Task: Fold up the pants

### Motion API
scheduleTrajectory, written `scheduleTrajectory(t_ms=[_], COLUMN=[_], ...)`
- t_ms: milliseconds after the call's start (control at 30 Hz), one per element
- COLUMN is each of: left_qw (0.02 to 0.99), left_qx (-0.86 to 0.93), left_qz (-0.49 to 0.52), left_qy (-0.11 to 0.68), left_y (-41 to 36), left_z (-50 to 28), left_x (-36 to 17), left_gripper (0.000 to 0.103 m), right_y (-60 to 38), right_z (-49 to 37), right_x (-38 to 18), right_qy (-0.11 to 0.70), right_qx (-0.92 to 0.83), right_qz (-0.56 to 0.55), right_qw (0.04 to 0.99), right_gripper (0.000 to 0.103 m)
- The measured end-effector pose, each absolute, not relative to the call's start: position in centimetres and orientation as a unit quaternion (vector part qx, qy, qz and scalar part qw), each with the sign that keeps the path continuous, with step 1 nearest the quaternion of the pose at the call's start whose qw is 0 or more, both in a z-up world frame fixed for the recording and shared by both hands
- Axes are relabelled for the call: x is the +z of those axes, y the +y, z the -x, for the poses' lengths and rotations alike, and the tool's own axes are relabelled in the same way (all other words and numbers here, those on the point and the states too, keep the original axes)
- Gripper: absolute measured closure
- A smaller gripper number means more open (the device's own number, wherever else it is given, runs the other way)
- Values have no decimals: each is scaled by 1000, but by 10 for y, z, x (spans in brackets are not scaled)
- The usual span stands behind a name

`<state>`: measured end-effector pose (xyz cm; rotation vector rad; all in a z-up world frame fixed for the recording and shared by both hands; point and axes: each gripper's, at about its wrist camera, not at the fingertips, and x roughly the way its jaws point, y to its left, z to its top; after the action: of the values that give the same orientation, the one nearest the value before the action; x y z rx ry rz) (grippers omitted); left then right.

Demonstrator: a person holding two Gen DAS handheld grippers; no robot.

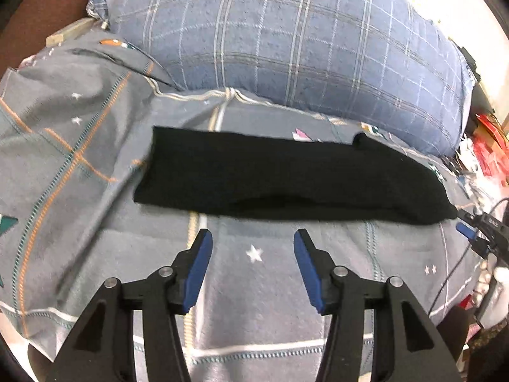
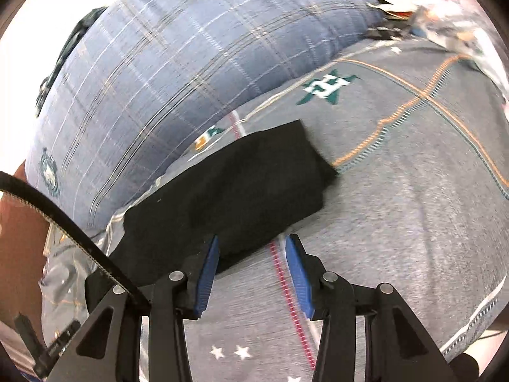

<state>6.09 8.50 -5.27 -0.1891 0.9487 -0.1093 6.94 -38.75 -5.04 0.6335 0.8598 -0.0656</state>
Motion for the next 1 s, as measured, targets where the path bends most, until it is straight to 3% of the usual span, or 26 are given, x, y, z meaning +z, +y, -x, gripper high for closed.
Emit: scheduleTrajectory(t_ms=[300, 333, 400, 433, 567, 600, 633, 700, 1000], left_qw=[874, 874, 875, 876, 877, 876, 875, 875, 869], left_qx=[-44, -42, -37, -35, -25, -24, -22, -16, 23], left_qz=[105, 106, 106, 106, 112, 117, 121, 130, 177], left_qy=[473, 473, 471, 470, 467, 468, 468, 466, 461], left_y=[88, 89, 93, 94, 104, 108, 111, 121, 164], left_z=[-56, -55, -54, -53, -52, -52, -52, -52, -46], left_x=[-70, -70, -69, -69, -71, -72, -72, -74, -83], left_gripper=[51, 51, 51, 51, 51, 51, 51, 51, 51], right_y=[-420, -420, -417, -417, -419, -419, -420, -422, -428], right_z=[-106, -112, -125, -126, -127, -126, -123, -118, -99], right_x=[-79, -79, -73, -71, -67, -69, -70, -69, -56], right_qy=[419, 419, 434, 435, 441, 443, 442, 435, 424], right_qx=[-70, -68, -74, -74, -108, -123, -133, -144, -123], right_qz=[-356, -352, -313, -308, -283, -274, -268, -265, -309], right_qw=[832, 834, 842, 843, 845, 845, 846, 849, 842], right_gripper=[54, 61, 85, 85, 85, 81, 72, 66, 63])
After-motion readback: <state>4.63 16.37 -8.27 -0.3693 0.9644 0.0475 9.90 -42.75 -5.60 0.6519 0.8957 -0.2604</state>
